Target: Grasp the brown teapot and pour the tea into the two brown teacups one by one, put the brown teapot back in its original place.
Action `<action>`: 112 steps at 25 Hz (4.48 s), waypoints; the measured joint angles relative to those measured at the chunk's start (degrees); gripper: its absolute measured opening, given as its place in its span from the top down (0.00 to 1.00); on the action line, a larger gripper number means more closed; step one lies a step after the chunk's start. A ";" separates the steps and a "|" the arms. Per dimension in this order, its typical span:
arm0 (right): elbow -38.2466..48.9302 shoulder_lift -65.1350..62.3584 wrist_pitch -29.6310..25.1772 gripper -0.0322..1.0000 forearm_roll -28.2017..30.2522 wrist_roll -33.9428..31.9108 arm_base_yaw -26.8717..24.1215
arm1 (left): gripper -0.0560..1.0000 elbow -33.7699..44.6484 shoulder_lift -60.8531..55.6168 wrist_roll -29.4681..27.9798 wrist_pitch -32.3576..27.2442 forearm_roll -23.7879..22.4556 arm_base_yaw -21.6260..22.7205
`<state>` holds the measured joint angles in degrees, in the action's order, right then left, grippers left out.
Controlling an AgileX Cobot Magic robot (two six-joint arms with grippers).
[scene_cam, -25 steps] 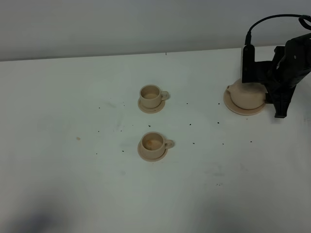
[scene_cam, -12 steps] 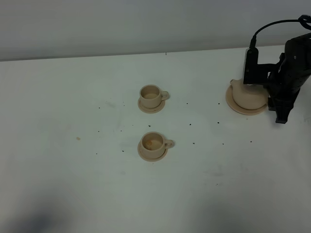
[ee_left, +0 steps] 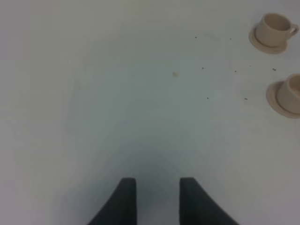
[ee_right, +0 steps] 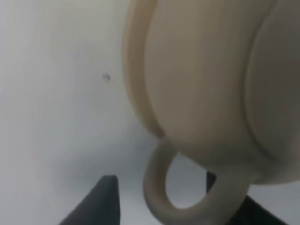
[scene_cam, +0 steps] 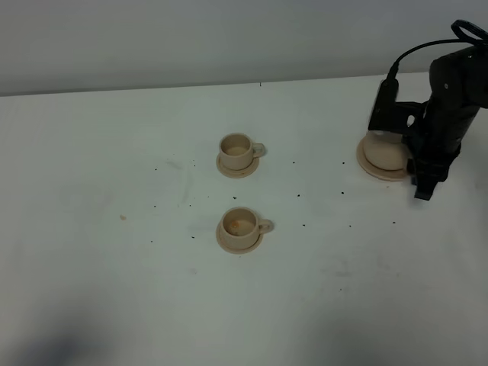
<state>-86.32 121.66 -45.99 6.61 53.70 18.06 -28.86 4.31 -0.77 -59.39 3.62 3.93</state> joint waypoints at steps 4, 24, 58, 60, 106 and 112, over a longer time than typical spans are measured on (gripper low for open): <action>-2.63 0.00 -0.88 0.56 -0.33 -6.44 0.53 | 0.71 0.00 0.00 0.00 0.00 0.05 0.00; -3.54 0.81 -4.83 0.56 1.88 -16.16 0.83 | 0.71 0.00 0.00 0.00 0.00 0.05 0.00; -3.54 0.81 -1.05 0.56 4.35 -33.36 0.89 | 0.71 0.00 0.00 0.00 0.00 0.05 0.00; -3.54 0.81 -0.93 0.56 4.35 -33.36 0.89 | 0.71 0.00 0.00 0.00 0.00 0.05 0.00; -7.51 3.01 -4.74 0.69 4.72 -15.96 0.89 | 0.71 0.00 0.00 0.00 0.00 0.05 0.00; -7.51 3.01 -5.76 0.69 5.09 -15.96 0.89 | 0.71 0.00 0.00 0.00 0.00 0.05 0.00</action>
<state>-93.83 124.67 -51.75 11.70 37.73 18.95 -28.86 4.31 -0.77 -59.39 3.67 3.93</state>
